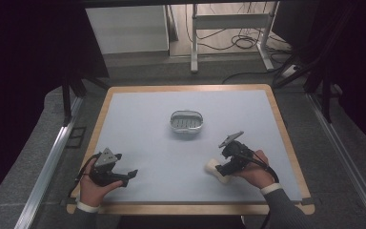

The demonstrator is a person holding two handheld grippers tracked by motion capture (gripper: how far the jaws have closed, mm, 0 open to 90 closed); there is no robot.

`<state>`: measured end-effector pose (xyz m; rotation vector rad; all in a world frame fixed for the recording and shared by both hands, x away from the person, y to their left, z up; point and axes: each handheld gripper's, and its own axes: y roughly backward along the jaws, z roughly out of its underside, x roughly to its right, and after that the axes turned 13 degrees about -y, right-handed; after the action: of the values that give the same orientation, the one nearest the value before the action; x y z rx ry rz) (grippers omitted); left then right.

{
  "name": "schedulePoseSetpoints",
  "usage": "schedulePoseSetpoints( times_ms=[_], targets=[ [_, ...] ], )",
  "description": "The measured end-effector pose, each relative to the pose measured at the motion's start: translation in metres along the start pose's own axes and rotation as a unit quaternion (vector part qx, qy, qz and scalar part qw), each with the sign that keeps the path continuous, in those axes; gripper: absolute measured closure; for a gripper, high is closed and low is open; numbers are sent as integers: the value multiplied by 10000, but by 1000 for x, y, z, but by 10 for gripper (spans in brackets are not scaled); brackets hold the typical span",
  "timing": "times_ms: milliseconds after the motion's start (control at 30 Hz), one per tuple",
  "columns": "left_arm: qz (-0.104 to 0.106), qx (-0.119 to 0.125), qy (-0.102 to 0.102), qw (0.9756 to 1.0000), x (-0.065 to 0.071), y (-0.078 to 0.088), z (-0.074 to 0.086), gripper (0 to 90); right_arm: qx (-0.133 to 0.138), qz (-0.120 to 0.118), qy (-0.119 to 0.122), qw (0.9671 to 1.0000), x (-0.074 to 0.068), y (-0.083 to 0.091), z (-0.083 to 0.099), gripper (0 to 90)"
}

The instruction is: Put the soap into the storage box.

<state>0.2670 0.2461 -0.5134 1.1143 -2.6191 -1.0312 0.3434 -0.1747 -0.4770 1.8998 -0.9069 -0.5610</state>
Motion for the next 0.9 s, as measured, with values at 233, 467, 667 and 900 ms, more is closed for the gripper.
schedulePoseSetpoints(
  times_ms=[233,467,667,900],
  targets=[
    [10,-19,-11,10000,0,-1,0,115,-119,-44,29,9999,-5,-1,-4,213],
    [-2,-4,-10,10000,-1,1,0,115,-307,-92,130,9994,-18,-6,-6,213],
    [3,-2,-7,10000,0,1,0,115,-592,-43,150,9981,-22,-18,-5,255],
    [0,-13,-6,10000,0,1,1,115,-949,-115,179,9953,-24,-28,-8,450]
  ],
)
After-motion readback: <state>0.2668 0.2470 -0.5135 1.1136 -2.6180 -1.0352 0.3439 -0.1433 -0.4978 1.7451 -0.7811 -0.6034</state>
